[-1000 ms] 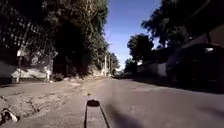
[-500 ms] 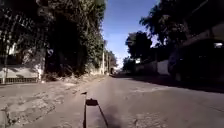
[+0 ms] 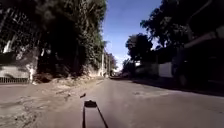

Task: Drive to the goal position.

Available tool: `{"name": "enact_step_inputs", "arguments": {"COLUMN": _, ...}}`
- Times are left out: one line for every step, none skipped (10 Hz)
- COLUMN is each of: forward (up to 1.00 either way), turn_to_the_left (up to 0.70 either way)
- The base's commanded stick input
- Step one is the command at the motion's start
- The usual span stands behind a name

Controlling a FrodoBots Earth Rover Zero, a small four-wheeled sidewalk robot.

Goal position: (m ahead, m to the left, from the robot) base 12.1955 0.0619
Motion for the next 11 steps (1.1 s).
{"name": "enact_step_inputs", "arguments": {"forward": 1.00, "turn_to_the_left": 0.00}}
{"name": "enact_step_inputs", "arguments": {"forward": 1.00, "turn_to_the_left": 0.00}}
{"name": "enact_step_inputs", "arguments": {"forward": 1.00, "turn_to_the_left": 0.00}}
{"name": "enact_step_inputs", "arguments": {"forward": 1.00, "turn_to_the_left": 0.00}}
{"name": "enact_step_inputs", "arguments": {"forward": 1.00, "turn_to_the_left": 0.00}}
{"name": "enact_step_inputs", "arguments": {"forward": 1.00, "turn_to_the_left": -0.05}}
{"name": "enact_step_inputs", "arguments": {"forward": 1.00, "turn_to_the_left": -0.11}}
{"name": "enact_step_inputs", "arguments": {"forward": 1.00, "turn_to_the_left": -0.07}}
{"name": "enact_step_inputs", "arguments": {"forward": 1.00, "turn_to_the_left": 0.00}}
{"name": "enact_step_inputs", "arguments": {"forward": 1.00, "turn_to_the_left": 0.00}}
{"name": "enact_step_inputs", "arguments": {"forward": 1.00, "turn_to_the_left": 0.00}}
